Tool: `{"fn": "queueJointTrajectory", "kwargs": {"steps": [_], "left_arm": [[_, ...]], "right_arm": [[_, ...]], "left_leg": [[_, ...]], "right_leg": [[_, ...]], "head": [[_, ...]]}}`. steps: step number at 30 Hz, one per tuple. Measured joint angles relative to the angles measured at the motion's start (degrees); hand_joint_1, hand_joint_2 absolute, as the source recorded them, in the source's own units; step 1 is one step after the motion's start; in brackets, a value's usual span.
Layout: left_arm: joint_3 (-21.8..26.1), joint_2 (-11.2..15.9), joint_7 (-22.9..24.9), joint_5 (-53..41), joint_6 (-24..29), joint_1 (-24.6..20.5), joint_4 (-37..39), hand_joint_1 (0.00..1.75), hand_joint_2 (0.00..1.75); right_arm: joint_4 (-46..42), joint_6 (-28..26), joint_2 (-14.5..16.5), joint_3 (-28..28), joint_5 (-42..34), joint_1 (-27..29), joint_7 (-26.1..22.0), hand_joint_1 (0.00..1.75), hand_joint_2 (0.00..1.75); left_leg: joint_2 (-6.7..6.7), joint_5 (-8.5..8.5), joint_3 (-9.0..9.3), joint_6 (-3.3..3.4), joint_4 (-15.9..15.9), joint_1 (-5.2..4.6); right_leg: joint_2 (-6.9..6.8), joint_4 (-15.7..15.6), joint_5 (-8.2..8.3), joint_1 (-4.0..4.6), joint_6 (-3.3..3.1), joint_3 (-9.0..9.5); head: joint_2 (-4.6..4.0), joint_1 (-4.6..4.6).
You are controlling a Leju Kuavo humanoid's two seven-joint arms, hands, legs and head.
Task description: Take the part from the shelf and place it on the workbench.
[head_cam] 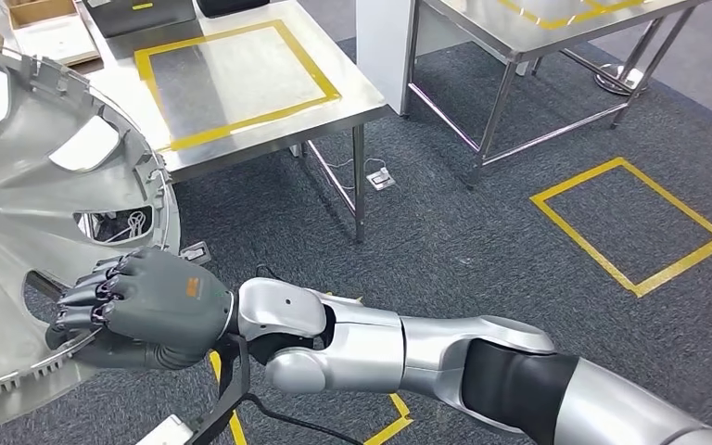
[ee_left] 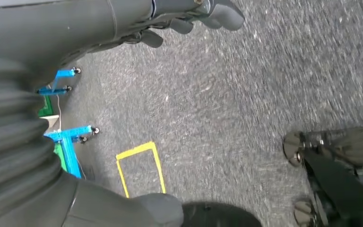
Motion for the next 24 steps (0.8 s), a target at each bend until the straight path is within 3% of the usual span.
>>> {"fn": "queueJointTrajectory", "kwargs": {"steps": [3,5,7,9,10,12,13,14,15,17,18,20,22,23,24], "left_arm": [[0.03,0.04,-0.11,-0.30,0.00,-0.07,-0.04,0.00,1.75],[0.04,0.01,-0.13,-0.38,0.01,-0.13,-0.08,0.00,1.75],[0.07,-0.01,-0.13,-0.40,0.02,-0.20,-0.09,0.00,1.75],[0.09,-0.12,-0.12,-0.46,0.02,-0.18,-0.08,0.00,1.75],[0.09,-0.24,-0.11,-0.54,0.01,-0.13,-0.05,0.00,1.75],[0.09,-0.26,-0.11,-0.74,0.01,-0.06,-0.07,0.00,1.75],[0.09,-0.17,-0.14,-0.82,0.01,-0.08,-0.10,0.00,1.75],[0.09,0.01,-0.18,-0.89,0.03,-0.11,-0.18,0.00,1.75],[0.09,0.11,-0.22,-0.95,0.04,-0.14,-0.23,0.00,1.75],[0.09,0.15,-0.28,-1.02,0.06,-0.14,-0.26,0.00,1.75],[0.09,0.12,-0.28,-1.05,0.05,-0.14,-0.23,0.00,1.75],[0.09,0.13,-0.28,-1.17,0.05,-0.19,-0.23,0.00,1.75],[0.09,0.09,-0.28,-1.32,0.06,-0.24,-0.23,0.00,1.75],[0.09,0.07,-0.28,-1.35,0.07,-0.20,-0.23,0.00,1.75],[0.09,0.06,-0.28,-1.38,0.07,-0.14,-0.23,0.00,1.75]], "right_arm": [[0.20,-0.10,0.56,-0.12,-0.02,-0.09,0.27,1.75,1.75],[0.35,-0.27,0.75,-0.25,0.00,-0.34,0.44,1.75,1.75],[0.52,-0.45,0.66,-0.32,0.12,-0.41,0.51,1.75,1.75],[0.65,-0.52,0.55,-0.35,0.21,-0.07,0.65,1.75,1.75],[0.75,-0.52,0.50,-0.36,0.19,0.05,0.73,1.75,1.75],[1.00,-0.52,0.38,-0.38,0.17,0.15,0.79,1.75,1.75],[1.07,-0.54,0.33,-0.39,0.18,0.20,0.75,1.75,1.75],[1.09,-0.56,0.28,-0.41,0.20,0.32,0.68,1.75,1.75],[1.10,-0.58,0.26,-0.43,0.22,0.48,0.61,1.75,1.75],[1.11,-0.64,0.23,-0.49,0.20,0.67,0.60,1.75,1.75],[1.11,-0.67,0.23,-0.54,0.19,0.70,0.63,1.75,1.75],[1.11,-0.71,0.23,-0.66,0.20,0.70,0.64,1.75,1.75],[1.11,-0.71,0.23,-0.75,0.23,0.72,0.56,1.75,1.75],[1.11,-0.71,0.23,-0.76,0.24,0.74,0.53,1.75,1.75],[1.11,-0.71,0.23,-0.76,0.24,0.78,0.52,1.75,1.75]], "left_leg": [[0.13,1.24,2.31,0.61,-3.96,0.13],[0.28,2.66,4.62,0.78,-7.29,0.84],[0.36,2.91,5.10,0.09,-7.86,1.32],[0.34,2.36,4.82,-1.00,-6.96,2.03],[0.32,1.88,4.57,-1.63,-6.17,2.55],[0.21,0.52,3.77,-3.26,-3.93,3.60],[0.17,-0.37,3.11,-4.13,-2.54,3.90],[0.11,-1.17,2.57,-4.83,-1.47,3.94],[0.07,-1.77,2.23,-5.30,-0.84,3.83],[0.01,-2.32,2.29,-5.63,-0.66,3.83],[0.18,-2.56,2.33,-5.58,-0.33,3.92],[0.81,-4.20,0.58,-5.12,3.56,3.78],[1.25,-6.94,-4.01,-4.24,11.46,2.98],[1.25,-7.71,-6.43,-3.75,15.02,2.50],[1.23,-7.45,-8.14,-3.10,16.94,1.99]], "right_leg": [[-0.03,-1.45,0.48,-0.02,0.14,0.99],[0.01,0.79,-0.90,0.20,0.38,0.20],[0.05,6.95,-3.82,-0.22,1.03,-2.86],[0.02,10.51,-4.47,-0.95,1.96,-5.01],[-0.01,9.50,-3.36,-1.39,2.55,-4.74],[0.10,4.25,-0.49,-2.18,3.91,-2.36],[0.32,2.45,-0.02,-2.42,4.09,-1.53],[0.55,1.98,-0.26,-2.52,3.63,-1.30],[0.77,2.77,-1.07,-2.46,2.77,-1.66],[0.82,3.65,-1.85,-2.42,0.80,-1.88],[0.80,3.84,-2.10,-2.33,0.26,-1.75],[0.75,3.81,-2.51,-1.96,-0.57,-1.14],[0.62,3.66,-3.06,-1.39,-1.25,-0.39],[0.58,3.62,-3.42,-1.03,-1.55,0.01],[0.59,3.58,-3.84,-0.63,-1.79,0.50]], "head": [[0.01,-0.10],[0.01,-0.07],[0.01,-0.03],[0.01,0.00],[0.01,0.00],[0.02,0.07],[0.01,0.44],[0.01,0.74],[0.01,0.86],[0.02,0.62],[0.02,0.36],[0.02,0.10],[0.02,-0.07],[0.02,-0.10],[0.02,-0.11]]}}
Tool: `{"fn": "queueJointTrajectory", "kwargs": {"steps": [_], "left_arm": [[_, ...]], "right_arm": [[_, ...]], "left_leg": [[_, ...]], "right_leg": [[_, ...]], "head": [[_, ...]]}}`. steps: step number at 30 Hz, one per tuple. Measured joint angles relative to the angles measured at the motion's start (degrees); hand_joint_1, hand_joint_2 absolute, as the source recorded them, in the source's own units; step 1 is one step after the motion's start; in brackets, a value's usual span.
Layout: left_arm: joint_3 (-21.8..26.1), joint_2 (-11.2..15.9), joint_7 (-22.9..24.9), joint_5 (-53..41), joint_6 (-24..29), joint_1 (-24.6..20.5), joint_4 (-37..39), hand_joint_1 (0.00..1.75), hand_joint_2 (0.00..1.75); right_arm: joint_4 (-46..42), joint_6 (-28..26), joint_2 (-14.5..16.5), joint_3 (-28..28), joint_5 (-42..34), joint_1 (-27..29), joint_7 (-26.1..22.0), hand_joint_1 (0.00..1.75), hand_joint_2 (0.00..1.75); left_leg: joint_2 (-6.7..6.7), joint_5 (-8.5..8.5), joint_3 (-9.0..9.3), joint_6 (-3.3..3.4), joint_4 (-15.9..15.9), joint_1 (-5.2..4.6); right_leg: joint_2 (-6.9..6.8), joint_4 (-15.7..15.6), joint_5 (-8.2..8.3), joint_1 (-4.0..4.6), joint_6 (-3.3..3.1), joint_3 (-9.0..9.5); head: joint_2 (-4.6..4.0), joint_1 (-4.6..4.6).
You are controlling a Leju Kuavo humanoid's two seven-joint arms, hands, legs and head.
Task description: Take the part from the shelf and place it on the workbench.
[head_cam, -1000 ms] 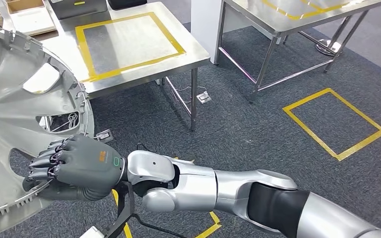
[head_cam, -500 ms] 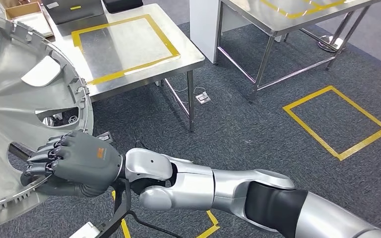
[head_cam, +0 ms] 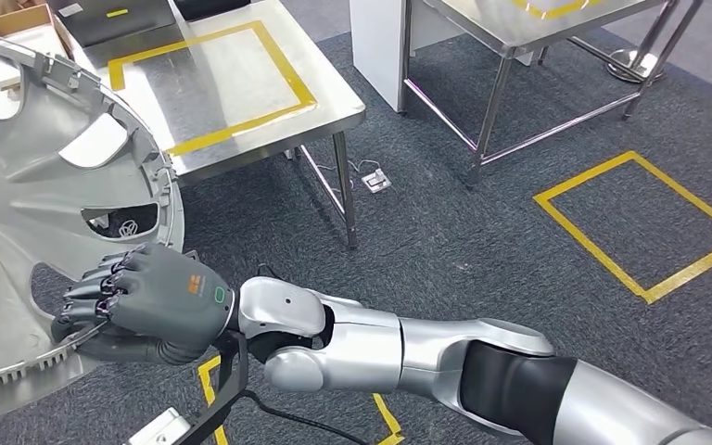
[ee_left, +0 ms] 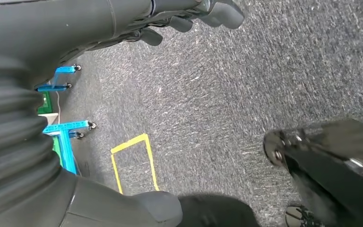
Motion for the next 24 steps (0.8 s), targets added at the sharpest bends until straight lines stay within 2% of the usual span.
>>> {"fn": "queueJointTrajectory", "kwargs": {"steps": [1,2,3,4,5,6,7,9,10,11,12,14,15,16,17,19,20,21,22,24], "left_arm": [[0.00,0.00,0.00,-0.01,0.01,0.06,0.00,0.00,1.75],[0.00,0.00,0.00,-0.01,0.03,0.09,0.00,0.00,1.75],[0.00,0.02,0.00,-0.02,0.06,0.11,0.00,0.00,1.75],[0.00,0.13,0.01,-0.02,0.09,0.12,0.01,0.00,1.75],[0.00,0.15,0.00,-0.02,0.11,0.11,0.03,0.00,1.75],[0.00,0.19,0.00,-0.02,0.16,0.07,0.04,0.00,1.75],[0.00,0.24,0.00,-0.02,0.21,0.03,0.04,0.00,1.75],[0.01,0.16,-0.01,-0.02,0.30,0.02,0.02,0.00,1.75],[0.02,0.16,-0.02,-0.02,0.31,0.08,0.01,0.00,1.75],[0.03,0.13,-0.04,-0.02,0.32,0.09,0.01,0.00,1.75],[0.04,0.11,-0.07,-0.02,0.34,0.09,0.00,0.00,1.75],[0.08,0.06,-0.09,-0.02,0.38,0.06,0.02,0.00,1.75],[0.10,0.02,-0.09,-0.02,0.38,0.13,0.04,0.00,1.75],[0.12,-0.02,-0.09,-0.02,0.38,0.23,0.06,0.00,1.75],[0.14,-0.07,-0.09,-0.02,0.38,0.30,0.08,0.00,1.75],[0.15,-0.15,-0.08,-0.04,0.37,0.30,0.11,0.00,1.75],[0.15,-0.17,-0.06,-0.07,0.38,0.24,0.13,0.00,1.75],[0.15,-0.19,-0.02,-0.10,0.38,0.15,0.14,0.00,1.75],[0.15,-0.21,0.03,-0.14,0.38,0.08,0.15,0.00,1.75],[0.15,-0.17,0.10,-0.22,0.39,0.01,0.11,0.00,1.75]], "right_arm": [[0.00,0.00,0.00,0.00,-0.01,0.03,0.03,1.75,1.75],[0.00,0.00,0.00,-0.01,-0.02,0.04,0.06,1.75,1.75],[0.00,0.00,0.01,-0.02,-0.03,0.04,0.08,1.75,1.75],[0.01,-0.01,-0.01,-0.03,-0.03,0.04,0.06,1.75,1.75],[0.02,-0.01,-0.01,-0.04,-0.03,0.04,0.02,1.75,1.75],[0.03,-0.03,0.00,-0.05,-0.03,0.03,-0.02,1.75,1.75],[0.04,-0.05,-0.01,-0.05,-0.03,0.04,-0.04,1.75,1.75],[0.05,-0.09,0.01,-0.10,-0.15,0.04,0.01,1.75,1.75],[0.07,-0.09,0.00,-0.13,-0.24,0.01,0.03,1.75,1.75],[0.08,-0.09,-0.01,-0.16,-0.31,-0.06,0.02,1.75,1.75],[0.10,-0.09,-0.02,-0.17,-0.32,-0.09,-0.01,1.75,1.75],[0.13,-0.11,-0.08,-0.16,-0.25,-0.11,-0.07,1.75,1.75],[0.17,-0.11,-0.11,-0.16,-0.23,-0.06,-0.06,1.75,1.75],[0.22,-0.10,-0.15,-0.15,-0.23,-0.01,-0.04,1.75,1.75],[0.27,-0.09,-0.20,-0.15,-0.28,0.03,-0.02,1.75,1.75],[0.34,-0.07,-0.30,-0.15,-0.32,0.06,-0.02,1.75,1.75],[0.36,-0.07,-0.34,-0.13,-0.30,0.05,-0.04,1.75,1.75],[0.37,-0.09,-0.36,-0.12,-0.25,0.03,-0.08,1.75,1.75],[0.38,-0.11,-0.37,-0.11,-0.21,0.02,-0.08,1.75,1.75],[0.37,-0.16,-0.36,-0.11,-0.26,0.00,-0.01,1.75,1.75]], "left_leg": [[-0.03,1.40,-0.75,0.84,-0.12,-0.58],[-0.08,3.81,-0.49,1.92,-2.34,-1.26],[-0.14,6.62,0.42,3.18,-5.93,-2.03],[-0.14,8.64,1.62,4.41,-9.13,-2.70],[-0.13,9.77,2.87,5.33,-11.89,-3.27],[-0.08,9.95,3.75,5.85,-13.52,-3.63],[-0.03,9.49,4.46,6.00,-14.36,-3.79],[-0.15,9.07,5.98,5.70,-16.29,-3.67],[-0.25,8.95,6.89,5.60,-17.17,-3.46],[-0.35,8.82,7.77,5.59,-17.82,-3.25],[-0.43,8.61,8.45,5.61,-18.26,-3.10],[-0.55,7.87,9.39,5.67,-18.51,-3.02],[-0.59,7.35,9.95,5.60,-18.51,-3.01],[-0.63,6.78,10.61,5.50,-18.49,-3.01],[-0.68,6.19,11.37,5.39,-18.45,-3.00],[-0.76,4.89,12.86,5.03,-18.20,-3.06],[-0.86,4.26,13.30,4.76,-18.00,-3.13],[-0.92,3.63,13.54,4.42,-17.86,-3.19],[-0.96,3.30,13.76,4.06,-17.51,-3.25],[-0.96,2.87,14.15,3.39,-17.09,-3.25]], "right_leg": [[0.02,-0.04,-0.47,0.42,-0.18,0.63],[0.05,-0.15,-1.00,0.83,-0.31,1.43],[0.07,-0.36,-1.54,1.17,-0.39,2.34],[0.04,-0.67,-2.05,1.56,-0.37,3.07],[0.09,-1.10,-2.41,1.71,-0.25,3.69],[0.09,-1.69,-2.62,1.72,-0.03,4.12],[0.06,-2.00,-2.45,1.69,0.32,4.45],[-0.15,-1.85,-1.77,1.55,1.04,4.99],[-0.27,-0.71,-1.50,1.59,1.33,4.70],[-0.35,1.11,-1.66,1.61,1.60,3.63],[-0.41,3.77,-2.29,1.56,1.82,1.77],[-0.41,9.38,-4.62,1.45,2.27,-3.06],[-0.41,10.86,-5.47,1.41,2.41,-5.03],[-0.42,10.77,-5.33,1.37,2.47,-6.22],[-0.43,9.02,-3.82,1.36,2.44,-6.55],[-0.45,2.04,2.49,1.42,2.15,-5.53],[-0.48,-0.89,4.77,1.52,1.81,-4.93],[-0.49,-2.83,6.36,1.62,1.41,-4.43],[-0.46,-3.59,6.72,1.72,0.93,-4.19],[-0.39,-3.81,6.39,1.62,0.09,-3.25]], "head": [[0.00,-0.01],[0.00,-0.01],[-0.01,-0.02],[-0.01,0.00],[-0.01,-0.02],[-0.01,0.02],[0.00,0.05],[-0.01,0.18],[-0.01,0.21],[-0.01,0.24],[-0.01,0.29],[-0.01,0.35],[-0.02,0.39],[-0.02,0.40],[-0.01,0.39],[-0.01,0.38],[-0.01,0.29],[-0.01,0.21],[-0.01,0.10],[-0.01,0.05]]}}
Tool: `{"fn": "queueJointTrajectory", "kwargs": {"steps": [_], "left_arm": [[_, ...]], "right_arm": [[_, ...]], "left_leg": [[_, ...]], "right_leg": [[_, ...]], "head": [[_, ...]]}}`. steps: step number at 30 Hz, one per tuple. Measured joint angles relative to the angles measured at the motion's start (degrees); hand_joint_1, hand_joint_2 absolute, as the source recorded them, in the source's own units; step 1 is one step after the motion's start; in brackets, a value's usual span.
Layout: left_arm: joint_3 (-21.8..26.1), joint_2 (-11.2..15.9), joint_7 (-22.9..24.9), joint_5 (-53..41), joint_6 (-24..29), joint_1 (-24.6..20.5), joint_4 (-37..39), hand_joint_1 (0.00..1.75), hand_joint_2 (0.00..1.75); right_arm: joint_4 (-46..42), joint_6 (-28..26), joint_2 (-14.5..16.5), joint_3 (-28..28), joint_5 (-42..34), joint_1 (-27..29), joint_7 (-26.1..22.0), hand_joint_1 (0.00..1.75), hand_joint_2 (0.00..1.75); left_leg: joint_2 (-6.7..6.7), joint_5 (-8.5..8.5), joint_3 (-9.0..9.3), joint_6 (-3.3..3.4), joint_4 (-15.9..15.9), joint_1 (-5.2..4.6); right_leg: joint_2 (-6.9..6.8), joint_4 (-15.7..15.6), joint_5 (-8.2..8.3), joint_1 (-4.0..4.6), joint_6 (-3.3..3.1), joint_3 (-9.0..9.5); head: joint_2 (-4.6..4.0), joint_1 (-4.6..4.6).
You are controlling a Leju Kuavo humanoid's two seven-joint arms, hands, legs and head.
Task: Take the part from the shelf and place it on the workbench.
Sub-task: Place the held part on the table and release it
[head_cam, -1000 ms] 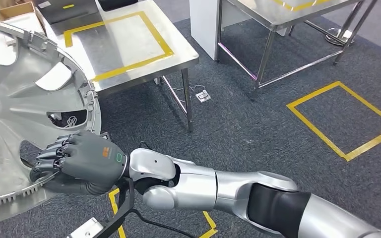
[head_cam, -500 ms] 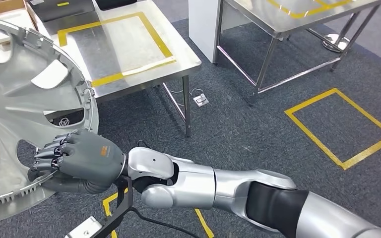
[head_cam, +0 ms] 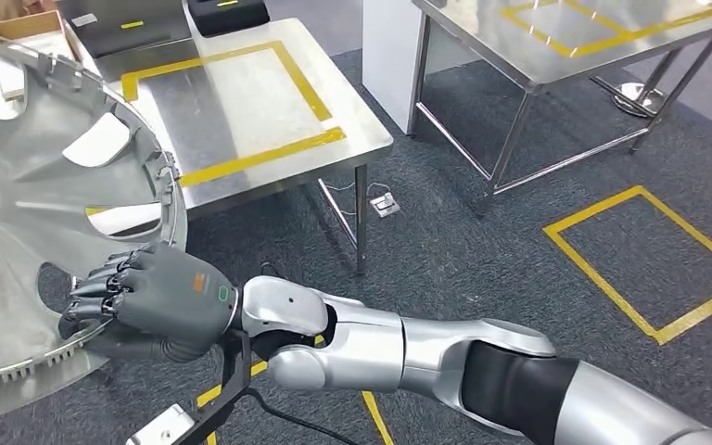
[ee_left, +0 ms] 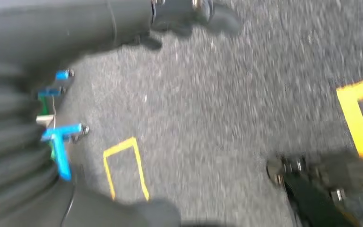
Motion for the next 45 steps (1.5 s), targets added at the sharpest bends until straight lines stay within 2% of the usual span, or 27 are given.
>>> {"fn": "queueJointTrajectory", "kwargs": {"steps": [2,5,7,8,10,11,12,13,15,17,18,20,22,23,24,26,28,31,32,33,35,37,38,39,41,43,45], "left_arm": [[0.00,-0.02,-0.01,-0.08,0.01,-0.04,-0.03,0.00,1.75],[0.00,-0.12,0.03,-0.23,0.03,-0.13,-0.03,0.00,1.75],[0.01,-0.10,0.15,-0.38,0.04,0.04,-0.03,0.00,1.75],[0.02,-0.07,0.20,-0.43,0.05,0.13,-0.03,0.00,1.75],[0.03,-0.06,0.23,-0.47,0.06,0.35,0.04,0.00,1.75],[0.03,-0.08,0.22,-0.48,0.07,0.43,0.14,0.00,1.75],[0.04,-0.09,0.22,-0.48,0.07,0.45,0.22,0.00,1.75],[0.05,-0.11,0.23,-0.49,0.07,0.49,0.31,0.00,1.75],[0.06,-0.08,0.22,-0.51,0.07,0.48,0.33,0.00,1.75],[0.05,-0.08,0.17,-0.56,0.07,0.54,0.32,0.00,1.75],[0.05,-0.06,0.15,-0.60,0.07,0.51,0.31,0.00,1.75],[0.05,0.00,0.09,-0.66,0.08,0.41,0.30,0.00,1.75],[0.06,0.02,0.07,-0.74,0.08,0.40,0.30,0.00,1.75],[0.06,0.02,0.07,-0.78,0.08,0.45,0.30,0.00,1.75],[0.07,0.01,0.07,-0.80,0.08,0.49,0.30,0.00,1.75],[0.07,-0.10,0.02,-0.81,0.09,0.55,0.34,0.00,1.75],[0.07,-0.20,-0.05,-0.82,0.08,0.40,0.37,0.00,1.75],[0.07,-0.09,-0.09,-0.84,0.08,0.24,0.33,0.00,1.75],[0.07,-0.06,-0.09,-0.86,0.09,0.22,0.33,0.00,1.75],[0.07,-0.03,-0.08,-0.89,0.08,0.18,0.33,0.00,1.75],[0.07,-0.07,-0.08,-0.95,0.08,0.10,0.34,0.00,1.75],[0.07,-0.02,-0.01,-1.02,0.09,0.15,0.34,0.00,1.75],[0.07,0.03,0.03,-1.07,0.09,0.19,0.34,0.00,1.75],[0.07,0.10,0.07,-1.10,0.09,0.22,0.34,0.00,1.75],[0.07,0.16,0.08,-1.22,0.09,0.30,0.40,0.00,1.75],[0.06,0.16,0.08,-1.44,0.09,0.25,0.50,0.00,1.75],[0.05,0.17,0.16,-1.65,0.09,0.18,0.53,0.00,1.75]], "right_arm": [[0.03,-0.02,0.01,-0.02,-0.14,-0.01,0.10,1.75,1.75],[0.07,-0.12,0.02,-0.03,-0.13,0.04,0.00,1.75,1.75],[0.07,-0.15,0.00,-0.02,-0.12,0.15,-0.01,1.75,1.75],[0.08,-0.15,-0.01,-0.02,-0.14,0.19,0.04,1.75,1.75],[0.10,-0.16,-0.04,-0.02,-0.17,0.22,0.09,1.75,1.75],[0.11,-0.19,-0.05,-0.01,-0.16,0.21,0.06,1.75,1.75],[0.11,-0.24,-0.07,0.01,-0.15,0.19,0.01,1.75,1.75],[0.11,-0.28,-0.09,0.02,-0.14,0.16,-0.03,1.75,1.75],[0.10,-0.37,-0.10,0.01,-0.21,0.12,0.03,1.75,1.75],[0.11,-0.38,-0.11,-0.01,-0.29,0.07,0.11,1.75,1.75],[0.11,-0.39,-0.14,-0.02,-0.29,0.05,0.08,1.75,1.75],[0.11,-0.43,-0.22,-0.02,-0.28,0.03,-0.01,1.75,1.75],[0.14,-0.46,-0.35,-0.02,-0.33,0.09,-0.01,1.75,1.75],[0.16,-0.47,-0.43,-0.02,-0.41,0.11,0.03,1.75,1.75],[0.19,-0.47,-0.51,-0.02,-0.51,0.11,0.05,1.75,1.75],[0.22,-0.55,-0.67,-0.02,-0.64,0.09,0.03,1.75,1.75],[0.23,-0.70,-0.77,-0.02,-0.68,0.03,-0.03,1.75,1.75],[0.21,-0.84,-0.80,-0.04,-0.78,-0.02,0.03,1.75,1.75],[0.21,-0.84,-0.82,-0.04,-0.83,-0.03,0.07,1.75,1.75],[0.21,-0.85,-0.83,-0.04,-0.87,-0.04,0.10,1.75,1.75],[0.22,-0.89,-0.86,-0.03,-0.88,-0.06,0.04,1.75,1.75],[0.22,-0.91,-0.86,-0.01,-0.88,0.00,0.02,1.75,1.75],[0.23,-0.91,-0.87,0.01,-0.93,0.04,0.08,1.75,1.75],[0.25,-0.91,-0.87,0.02,-1.00,0.07,0.15,1.75,1.75],[0.36,-0.96,-0.89,0.02,-1.15,0.09,0.24,1.75,1.75],[0.50,-1.05,-0.90,0.00,-1.28,0.02,0.28,1.75,1.75],[0.74,-1.12,-0.90,-0.04,-1.53,-0.08,0.60,1.75,1.75]], "left_leg": [[0.13,-0.58,-0.75,-0.67,2.40,0.13],[0.32,-3.67,-6.87,-1.94,11.78,0.85],[0.39,-4.74,-10.18,-2.52,14.61,1.34],[0.46,-3.58,-10.52,-2.75,13.24,1.56],[0.72,2.17,-9.31,-3.29,6.33,2.05],[0.88,4.38,-8.71,-3.23,3.11,2.12],[1.00,5.86,-8.26,-2.89,1.03,2.09],[1.05,6.30,-8.14,-2.32,0.09,2.01],[0.88,5.78,-7.62,-1.00,0.13,1.84],[0.68,5.34,-6.69,-0.05,-0.03,1.88],[0.59,5.04,-6.21,0.36,-0.12,1.85],[0.54,4.25,-5.46,0.99,-0.15,1.56],[0.43,3.29,-4.41,1.33,-0.15,1.12],[0.36,2.74,-3.70,1.42,-0.15,0.86],[0.30,2.16,-2.91,1.47,-0.15,0.61],[0.18,0.99,-1.60,1.45,-0.10,0.20],[0.03,0.05,-0.89,1.07,0.01,0.01],[0.00,-0.20,-0.25,0.08,0.88,-0.05],[0.05,-0.30,-0.72,-0.25,2.12,-0.03],[0.11,-0.79,-1.88,-0.59,4.24,0.08],[0.23,-2.88,-6.10,-1.34,10.61,0.57],[0.30,-4.79,-9.96,-2.06,14.87,1.13],[0.35,-4.39,-10.73,-2.34,14.61,1.37],[0.43,-2.83,-10.66,-2.56,12.70,1.59],[0.69,2.89,-8.87,-3.04,5.30,2.07],[0.87,5.87,-7.64,-2.67,0.37,2.16],[0.85,5.46,-7.44,-1.47,-0.03,1.98]], "right_leg": [[-0.04,-0.30,-0.46,-0.29,-0.69,1.20],[-0.04,-0.41,-1.53,-0.53,-1.02,2.42],[0.04,-0.39,-2.54,-0.75,-0.74,3.50],[0.08,-0.35,-3.16,-0.93,-0.49,4.26],[0.06,-0.27,-4.47,-1.28,0.15,5.70],[0.07,-0.21,-5.03,-1.34,0.51,6.22],[0.08,-0.26,-5.49,-1.32,0.94,6.50],[0.11,-0.29,-5.76,-1.22,1.36,6.68],[0.09,-0.42,-6.04,-1.19,2.10,7.19],[-0.05,1.75,-6.27,-1.28,2.50,6.46],[-0.10,4.45,-6.77,-1.30,2.60,4.87],[-0.12,11.59,-9.00,-1.15,2.62,-0.09],[-0.12,15.44,-10.48,-0.85,2.33,-4.05],[-0.12,14.69,-9.65,-0.62,1.98,-4.71],[-0.11,12.18,-7.60,-0.33,1.46,-4.48],[-0.06,5.00,-1.99,0.50,0.09,-2.89],[0.02,0.71,0.67,1.07,-0.62,-1.70],[0.04,-0.52,0.53,0.87,-1.07,-0.21],[0.01,-0.82,0.35,0.67,-1.33,0.50],[-0.02,-1.05,0.12,0.43,-1.49,1.22],[-0.09,-1.21,-0.63,0.18,-1.59,2.12],[-0.01,-1.20,-1.60,-0.13,-1.31,3.10],[0.04,-1.19,-2.13,-0.34,-1.07,3.75],[0.08,-1.16,-2.69,-0.57,-0.80,4.48],[0.08,-0.98,-3.98,-0.90,-0.06,5.89],[0.13,-0.84,-4.98,-0.92,0.82,6.46],[0.18,-0.82,-5.36,-0.84,1.62,6.72]], "head": [[-0.01,-0.31],[-0.01,-0.69],[-0.01,-0.69],[-0.01,-0.70],[0.00,-0.80],[0.00,-1.03],[0.01,-1.22],[0.00,-1.39],[0.01,-1.39],[0.01,-1.26],[0.01,-1.18],[0.01,-1.09],[0.01,-1.07],[0.00,-1.06],[0.00,-1.06],[0.00,-1.17],[0.00,-1.31],[0.01,-1.33],[0.01,-1.50],[0.01,-1.62],[0.01,-1.91],[0.02,-1.91],[0.01,-1.92],[0.01,-1.92],[-0.01,-2.06],[0.00,-2.46],[0.00,-2.67]]}}
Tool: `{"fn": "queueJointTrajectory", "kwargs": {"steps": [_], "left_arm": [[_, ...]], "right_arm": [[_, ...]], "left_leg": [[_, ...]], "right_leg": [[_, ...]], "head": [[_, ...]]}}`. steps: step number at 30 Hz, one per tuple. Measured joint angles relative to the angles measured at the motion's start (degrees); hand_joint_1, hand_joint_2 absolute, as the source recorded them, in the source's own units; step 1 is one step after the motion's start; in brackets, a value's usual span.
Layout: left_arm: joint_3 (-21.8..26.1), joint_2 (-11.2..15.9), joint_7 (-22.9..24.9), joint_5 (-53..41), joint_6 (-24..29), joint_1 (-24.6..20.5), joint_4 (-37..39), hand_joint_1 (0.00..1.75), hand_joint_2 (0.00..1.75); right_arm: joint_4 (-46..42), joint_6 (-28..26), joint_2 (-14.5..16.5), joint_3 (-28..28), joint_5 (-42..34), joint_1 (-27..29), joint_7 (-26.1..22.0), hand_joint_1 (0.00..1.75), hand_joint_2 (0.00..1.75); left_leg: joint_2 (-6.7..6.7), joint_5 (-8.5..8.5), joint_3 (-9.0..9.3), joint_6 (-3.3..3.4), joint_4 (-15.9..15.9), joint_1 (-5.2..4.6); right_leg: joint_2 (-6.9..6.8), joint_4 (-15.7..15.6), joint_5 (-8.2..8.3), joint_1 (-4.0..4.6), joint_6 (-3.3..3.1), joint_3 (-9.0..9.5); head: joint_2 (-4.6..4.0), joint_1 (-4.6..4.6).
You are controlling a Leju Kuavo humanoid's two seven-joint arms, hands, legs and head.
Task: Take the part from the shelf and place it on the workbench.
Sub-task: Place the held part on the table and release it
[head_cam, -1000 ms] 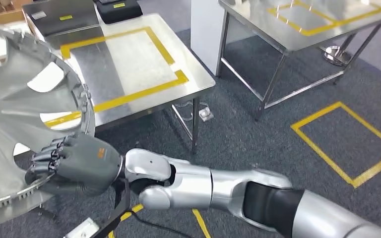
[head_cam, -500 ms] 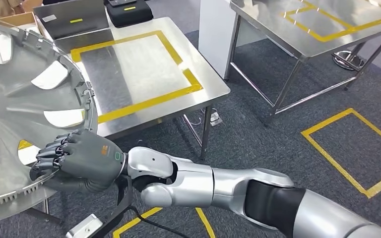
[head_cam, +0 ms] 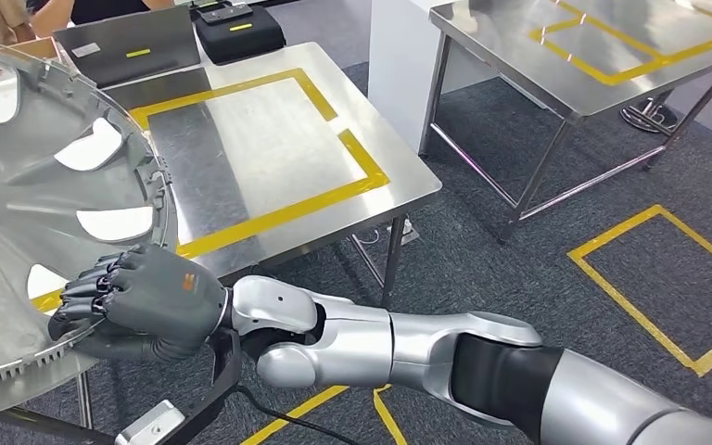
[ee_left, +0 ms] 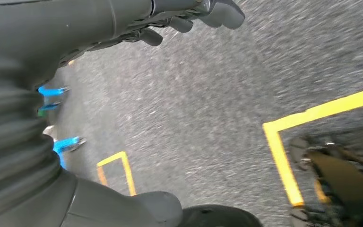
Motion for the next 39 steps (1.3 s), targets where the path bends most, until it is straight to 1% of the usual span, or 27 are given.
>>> {"fn": "queueJointTrajectory", "kwargs": {"steps": [2,3,4,6,7,8,9,11,12,13,14,15,17,18,19,21,22,23,24,26,27,28,29,31,32,35,39], "left_arm": [[-0.01,-0.01,0.08,-0.13,0.00,-0.01,-0.06,0.00,1.75],[-0.01,0.02,0.09,-0.18,0.00,-0.06,-0.09,0.00,1.75],[-0.01,0.04,0.09,-0.20,-0.01,-0.14,-0.12,0.00,1.75],[-0.01,0.10,0.16,-0.28,-0.04,-0.30,-0.15,0.00,1.75],[-0.01,0.10,0.23,-0.37,-0.11,-0.35,-0.16,0.00,1.75],[-0.01,0.10,0.32,-0.49,-0.21,-0.38,-0.16,0.00,1.75],[-0.01,0.08,0.41,-0.67,-0.37,-0.42,-0.16,0.00,1.75],[-0.01,-0.05,0.59,-1.10,-0.74,-0.64,-0.15,0.00,1.75],[0.00,-0.15,0.71,-1.34,-0.97,-0.88,-0.14,0.00,1.75],[0.01,-0.23,0.84,-1.58,-1.21,-1.17,-0.15,0.00,1.75],[0.00,-0.30,0.94,-1.78,-1.52,-1.47,-0.15,0.00,1.75],[0.00,-0.30,0.97,-2.06,-1.96,-1.76,-0.16,0.00,1.75],[-0.01,-0.26,0.70,-2.71,-3.10,-2.28,-0.16,0.00,1.75],[-0.02,-0.29,0.50,-3.10,-3.68,-2.59,-0.16,0.00,1.75],[-0.03,-0.32,0.34,-3.45,-4.20,-2.97,-0.15,0.00,1.75],[-0.14,-0.41,0.24,-4.06,-4.82,-3.71,-0.13,0.00,1.75],[-0.23,-0.42,0.24,-4.26,-4.96,-3.97,-0.12,0.00,1.75],[-0.32,-0.42,0.25,-4.42,-4.99,-4.17,-0.11,0.00,1.75],[-0.40,-0.42,0.25,-4.52,-4.99,-4.30,-0.11,0.00,1.75],[-0.44,-0.43,0.13,-4.63,-4.98,-4.41,-0.11,0.00,1.75],[-0.45,-0.59,0.00,-4.66,-5.00,-4.45,-0.04,0.00,1.75],[-0.46,-0.69,-0.14,-4.66,-5.02,-4.55,0.03,0.00,1.75],[-0.46,-0.83,-0.26,-4.66,-5.05,-4.64,0.12,0.00,1.75],[-0.47,-0.96,-0.27,-4.66,-5.05,-4.72,0.22,0.00,1.75],[-0.47,-1.03,-0.20,-4.66,-5.03,-4.67,0.25,0.00,1.75],[-0.47,-1.07,0.19,-4.67,-4.98,-4.58,0.28,0.00,1.75],[-0.47,-1.07,0.32,-4.77,-4.98,-4.33,0.29,0.00,1.75]], "right_arm": [[0.51,-0.01,0.01,-0.18,-0.44,-0.09,0.50,1.75,1.75],[0.96,-0.01,0.01,-0.35,-0.69,-0.19,0.68,1.75,1.75],[1.56,-0.01,0.01,-0.57,-0.90,-0.29,0.82,1.75,1.75],[3.20,-0.02,0.04,-1.09,-1.24,-0.55,1.28,1.75,1.75],[4.30,-0.02,0.12,-1.39,-1.41,-0.71,1.69,1.75,1.75],[5.75,-0.02,0.28,-1.75,-1.57,-0.97,2.18,1.75,1.75],[7.67,-0.02,0.58,-2.27,-1.73,-1.40,2.73,1.75,1.75],[12.71,-0.05,1.44,-3.76,-1.95,-2.92,3.36,1.75,1.75],[15.73,-0.09,2.01,-4.65,-1.95,-4.06,3.54,1.75,1.75],[18.86,-0.11,2.64,-5.54,-1.89,-5.36,3.67,1.75,1.75],[22.00,-0.13,3.25,-6.38,-1.79,-6.79,3.85,1.75,1.75],[25.15,-0.07,3.96,-7.19,-1.67,-8.29,4.36,1.75,1.75],[31.52,0.25,5.27,-8.81,-1.42,-11.20,6.11,1.75,1.75],[34.74,0.53,5.85,-9.57,-1.32,-12.67,7.27,1.75,1.75],[37.84,0.91,6.28,-10.24,-1.22,-14.06,8.58,1.75,1.75],[43.58,1.79,6.69,-11.28,-1.17,-16.67,11.37,1.75,1.75],[46.17,2.24,6.75,-11.70,-1.19,-17.74,12.94,1.75,1.75],[48.55,2.63,6.69,-12.14,-1.32,-18.59,14.49,1.75,1.75],[50.77,3.00,6.55,-12.65,-1.50,-19.23,15.81,1.75,1.75],[54.07,3.50,6.07,-13.69,-1.84,-19.92,17.49,1.75,1.75],[55.31,3.67,5.76,-14.19,-1.90,-20.15,17.85,1.75,1.75],[56.28,3.80,5.47,-14.58,-1.91,-20.37,18.08,1.75,1.75],[57.14,3.96,5.15,-14.91,-1.88,-20.57,18.24,1.75,1.75],[58.56,4.33,4.45,-15.33,-1.79,-20.87,18.22,1.75,1.75],[59.16,4.55,4.01,-15.55,-1.74,-20.88,18.16,1.75,1.75],[60.47,5.12,2.91,-16.09,-1.63,-20.78,17.77,1.75,1.75],[61.10,5.63,2.20,-16.32,-1.18,-20.71,16.15,1.75,1.75]], "left_leg": [[-0.18,-0.05,0.67,0.94,-0.08,0.05],[-0.27,-0.24,1.05,1.34,-0.13,0.05],[-0.35,-0.51,1.39,1.70,-0.18,0.03],[-0.41,-1.24,1.99,2.21,-0.16,-0.22],[-0.45,-1.66,2.43,2.34,-0.15,-0.40],[-0.51,-2.13,3.00,2.41,-0.15,-0.58],[-0.58,-2.62,3.69,2.43,-0.15,-0.76],[-0.73,-3.61,4.93,2.41,-0.15,-1.03],[-0.83,-3.98,5.33,2.29,-0.13,-1.15],[-0.90,-4.27,5.42,2.09,-0.14,-1.20],[-0.93,-4.39,5.43,1.81,-0.04,-1.21],[-0.96,-4.43,5.62,1.49,-0.02,-1.26],[-0.83,-4.64,5.48,0.98,0.72,-1.26],[-0.75,-4.96,4.79,0.71,2.04,-1.24],[-0.67,-5.63,3.33,0.39,4.48,-1.13],[-0.55,-7.88,-0.89,-0.36,11.16,-0.81],[-0.51,-8.84,-2.90,-0.70,13.85,-0.63],[-0.45,-8.91,-4.19,-0.97,15.00,-0.47],[-0.39,-7.67,-4.54,-1.23,14.18,-0.29],[-0.28,-2.46,-2.82,-1.81,7.67,0.16],[-0.35,-0.48,-1.91,-2.05,4.49,0.26],[-0.41,0.50,-1.20,-1.85,2.07,0.27],[-0.49,0.83,-1.03,-1.36,0.96,0.23],[-0.56,0.76,-1.03,-0.07,0.51,0.05],[-0.64,1.08,-1.11,0.22,0.51,0.07],[-1.09,1.21,-1.08,0.50,0.38,0.06],[-1.24,1.06,-1.03,1.19,0.38,-0.15]], "right_leg": [[-0.13,0.71,-0.34,-0.10,0.58,0.07],[-0.21,2.46,-0.76,-0.17,0.76,-0.87],[-0.26,5.38,-1.50,-0.20,0.91,-2.67],[-0.29,12.83,-3.76,-0.13,1.01,-7.81],[-0.29,15.30,-4.47,-0.06,0.96,-9.95],[-0.29,15.97,-4.15,0.05,0.78,-11.21],[-0.29,14.58,-2.55,0.23,0.46,-11.46],[-0.31,7.36,3.21,0.85,-0.74,-9.79],[-0.36,3.90,5.04,1.18,-1.33,-8.89],[-0.38,1.60,6.12,1.46,-1.70,-8.24],[-0.41,0.53,6.41,1.61,-1.89,-8.00],[-0.41,0.28,6.14,1.61,-1.88,-7.81],[-0.42,-0.21,6.65,1.24,-2.08,-7.03],[-0.44,-0.40,6.58,1.03,-2.28,-6.59],[-0.51,-0.56,6.47,0.84,-2.46,-6.21],[-0.60,-0.58,6.09,0.72,-2.65,-5.84],[-0.62,-0.56,5.86,0.66,-2.59,-5.64],[-0.61,-0.54,5.61,0.56,-2.44,-5.37],[-0.59,-0.48,5.31,0.39,-2.20,-5.03],[-0.48,-0.11,4.60,-0.06,-1.52,-4.44],[-0.35,0.15,4.31,-0.24,-1.12,-4.38],[-0.18,0.42,4.13,-0.29,-0.68,-4.60],[0.03,0.57,4.11,-0.25,-0.27,-4.91],[0.34,0.51,4.26,-0.13,0.20,-5.39],[0.40,0.38,4.39,-0.11,0.08,-5.37],[0.25,-0.14,4.48,-0.09,-0.62,-4.96],[0.01,-0.72,4.51,-0.15,-0.69,-4.58]], "head": [[0.00,0.13],[0.01,0.23],[0.01,0.36],[0.01,0.59],[0.00,0.65],[0.00,0.68],[0.00,0.71],[0.00,0.74],[0.01,0.66],[0.01,0.65],[0.00,0.62],[0.00,0.61],[-0.01,0.67],[-0.01,0.62],[-0.01,0.57],[0.00,0.50],[0.01,0.51],[0.01,0.53],[0.01,0.51],[0.01,0.51],[0.01,0.40],[0.01,0.27],[0.01,0.26],[-0.01,0.41],[-0.01,0.62],[0.00,0.95],[0.01,1.05]]}}
